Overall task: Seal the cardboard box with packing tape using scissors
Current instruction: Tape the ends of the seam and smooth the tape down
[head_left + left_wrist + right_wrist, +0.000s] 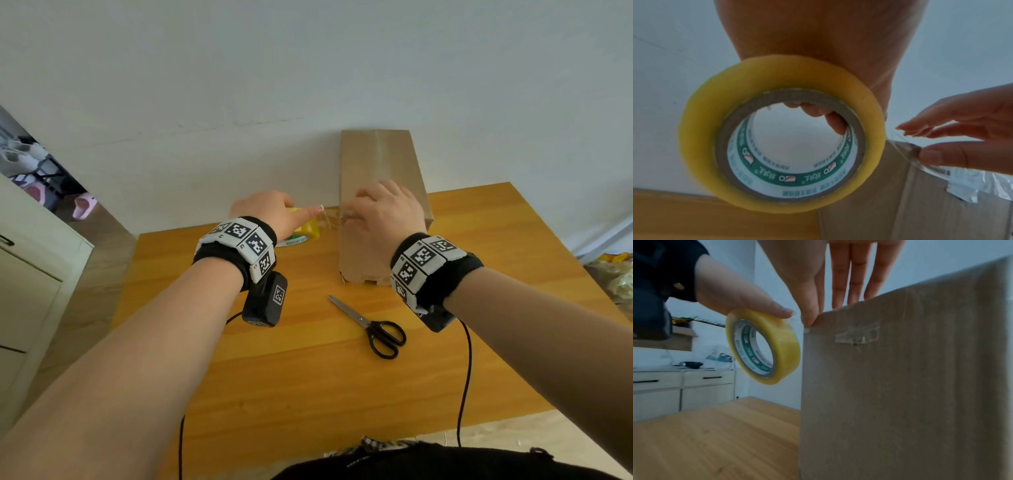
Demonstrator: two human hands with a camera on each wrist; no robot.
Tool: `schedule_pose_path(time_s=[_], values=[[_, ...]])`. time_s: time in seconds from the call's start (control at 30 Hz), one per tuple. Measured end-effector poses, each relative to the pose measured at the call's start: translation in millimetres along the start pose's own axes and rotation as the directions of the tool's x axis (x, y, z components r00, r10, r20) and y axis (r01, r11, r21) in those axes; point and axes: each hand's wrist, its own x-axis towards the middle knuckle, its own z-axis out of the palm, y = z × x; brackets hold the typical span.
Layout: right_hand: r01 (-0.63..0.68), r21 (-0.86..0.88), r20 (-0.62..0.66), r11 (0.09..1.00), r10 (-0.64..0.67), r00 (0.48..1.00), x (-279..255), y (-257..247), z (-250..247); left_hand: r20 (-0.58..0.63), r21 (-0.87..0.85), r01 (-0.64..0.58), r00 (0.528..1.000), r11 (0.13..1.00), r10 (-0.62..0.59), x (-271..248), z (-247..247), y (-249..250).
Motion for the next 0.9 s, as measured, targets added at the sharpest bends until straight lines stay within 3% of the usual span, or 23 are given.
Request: schedule_pose_path(time_s=[0.1, 0.3, 0.5, 0.9], values=[[0.159, 0.072, -0.056, 0.985, -0.155, 0.986, -1, -3, 12, -0.004, 0.019, 0.027, 1.000, 0.999, -0.027, -4, -2, 0], [0.161, 0.266, -0.110, 0.951, -0.136, 0.985, -1, 1, 23, 0.012, 0.026, 0.094, 0.996, 0.995, -0.094, -11, -2, 5], [0.118, 0.353, -0.123, 0.928, -0.079, 0.989, 2, 23, 23, 0.042, 0.020, 0.110, 0.993, 0.994, -0.111, -8, 3, 18], [0.261, 0.337, -0.233, 0.905, -0.188, 0.954, -3, 44, 26, 0.080, -0.141, 0.168, 0.984, 0.976, -0.158, -17, 6, 33]])
